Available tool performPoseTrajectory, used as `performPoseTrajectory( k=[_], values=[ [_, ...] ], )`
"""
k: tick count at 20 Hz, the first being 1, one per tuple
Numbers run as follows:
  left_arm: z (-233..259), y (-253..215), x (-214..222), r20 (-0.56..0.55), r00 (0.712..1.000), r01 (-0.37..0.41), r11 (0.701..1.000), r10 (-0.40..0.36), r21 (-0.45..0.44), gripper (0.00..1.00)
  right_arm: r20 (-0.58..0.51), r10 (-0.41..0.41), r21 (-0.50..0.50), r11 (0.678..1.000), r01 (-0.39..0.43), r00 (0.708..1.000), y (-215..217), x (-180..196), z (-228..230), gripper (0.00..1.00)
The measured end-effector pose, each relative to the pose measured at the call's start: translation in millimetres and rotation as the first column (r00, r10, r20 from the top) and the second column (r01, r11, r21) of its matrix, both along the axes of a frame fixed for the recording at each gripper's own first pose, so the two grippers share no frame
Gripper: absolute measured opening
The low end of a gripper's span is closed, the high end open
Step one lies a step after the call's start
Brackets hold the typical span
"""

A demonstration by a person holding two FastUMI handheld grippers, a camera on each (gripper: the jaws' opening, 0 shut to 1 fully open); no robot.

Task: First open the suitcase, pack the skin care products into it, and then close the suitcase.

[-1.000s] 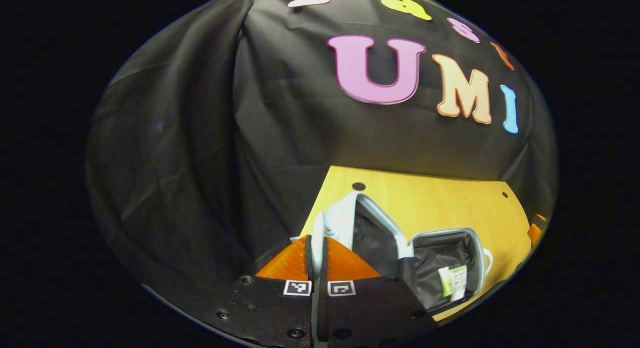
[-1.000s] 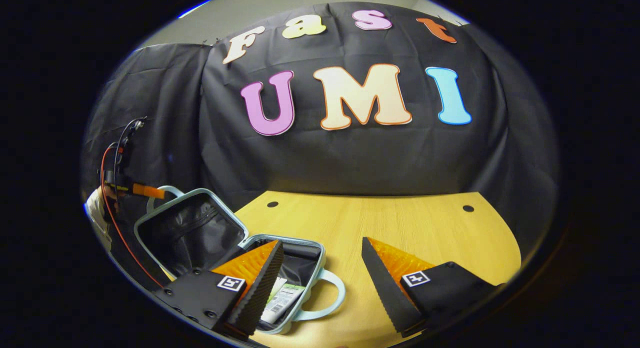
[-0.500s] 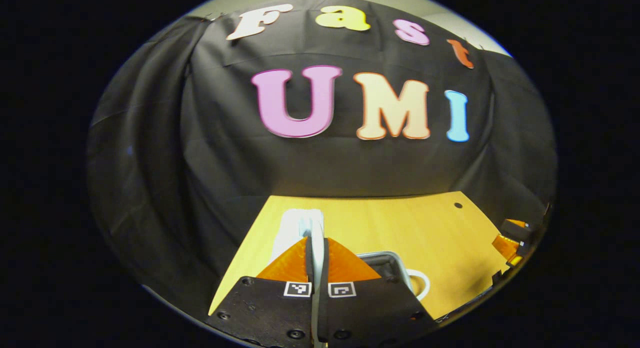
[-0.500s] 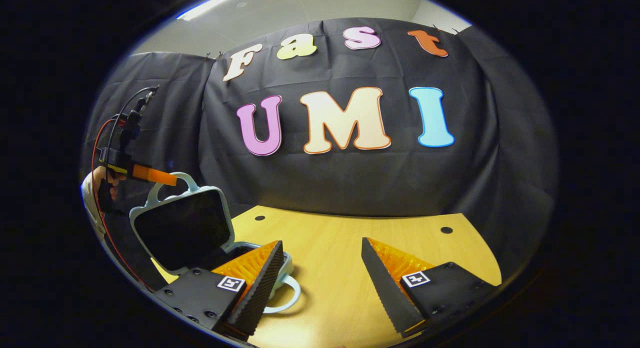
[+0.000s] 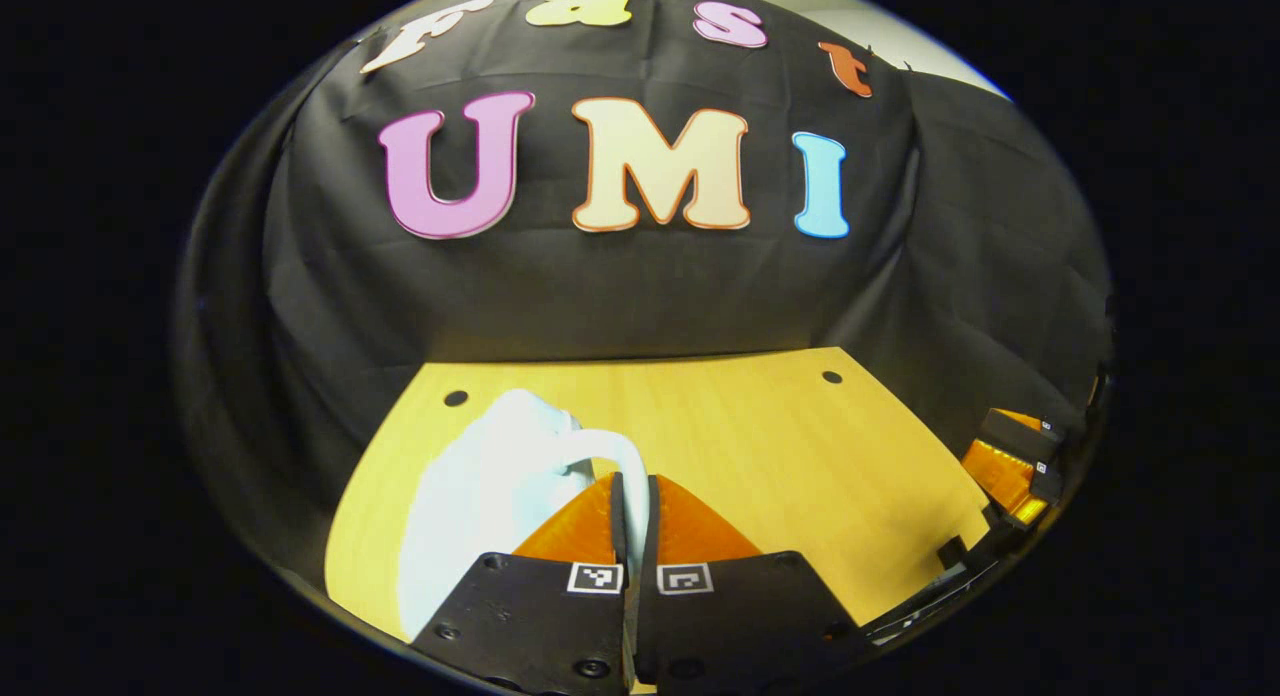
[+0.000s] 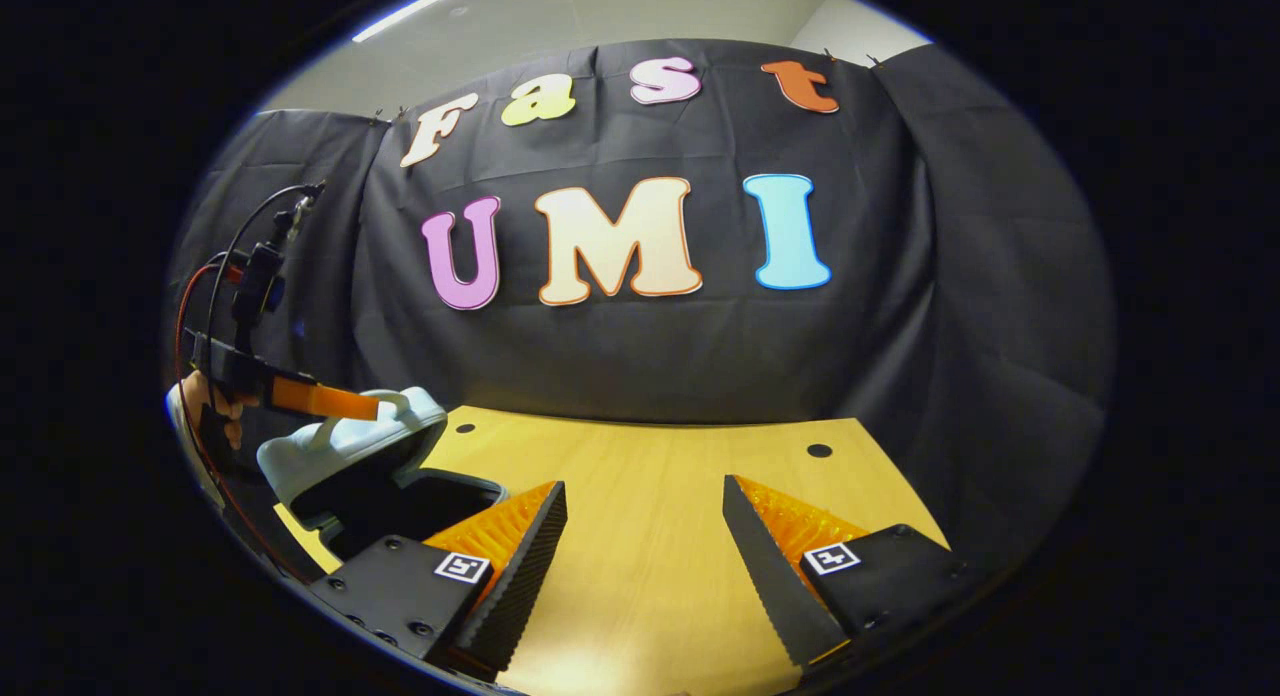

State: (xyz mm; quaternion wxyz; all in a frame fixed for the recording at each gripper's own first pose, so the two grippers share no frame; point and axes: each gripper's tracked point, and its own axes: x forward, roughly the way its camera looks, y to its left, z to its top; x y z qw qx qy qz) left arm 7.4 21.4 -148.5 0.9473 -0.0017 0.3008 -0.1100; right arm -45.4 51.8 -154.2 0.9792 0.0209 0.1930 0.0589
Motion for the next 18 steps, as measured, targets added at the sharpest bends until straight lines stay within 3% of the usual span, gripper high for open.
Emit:
performPoseTrajectory(
  k=[7, 8, 10, 11, 12, 15, 16, 17, 18],
  values=[
    [-71, -51, -14, -0.094, 0.995, 0.037, 0.999, -0.037, 0.001, 0.0, -0.033, -0.05, -0.005, 0.999, 0.05, 0.998, -30, -3, -1, 0.98],
    [-83, -56, -17, -0.109, 0.993, 0.034, 0.999, -0.035, -0.006, 0.0, -0.041, -0.059, 0.003, 0.998, 0.059, 0.997, -34, -3, -3, 0.93],
    [-109, -64, -24, -0.135, 0.991, 0.026, 1.0, -0.028, -0.014, 0.0, -0.042, -0.069, 0.012, 0.997, 0.07, 0.997, -39, -3, -1, 0.98],
    [-118, -68, -27, -0.142, 0.99, 0.021, 1.0, -0.023, -0.017, 0.0, -0.041, -0.066, 0.011, 0.998, 0.067, 0.997, -40, -3, -1, 0.93],
    [-127, -71, -28, -0.151, 0.988, 0.019, 1.0, -0.021, -0.021, 0.0, -0.037, -0.06, 0.008, 0.998, 0.06, 0.998, -42, -3, 0, 0.98],
    [-123, -75, -31, -0.126, 0.991, -0.056, 0.998, 0.05, -0.04, 0.09, -0.006, -0.022, 0.012, 1.0, 0.022, 1.0, -40, -2, 11, 0.98],
    [-110, -81, -31, -0.09, 0.994, -0.07, 0.996, 0.065, -0.055, 0.19, 0.005, -0.004, 0.019, 1.0, 0.004, 1.0, -38, -1, 16, 0.98],
    [-93, -86, -28, -0.038, 0.996, -0.087, 0.994, 0.085, -0.059, 0.41, 0.018, 0.016, 0.03, 0.999, -0.017, 1.0, -35, -1, 20, 0.98],
    [-70, -89, -23, 0.038, 0.993, -0.109, 0.993, 0.111, -0.051, 0.53, 0.039, 0.037, 0.039, 0.998, -0.039, 0.999, -31, 1, 29, 0.98]
  ],
)
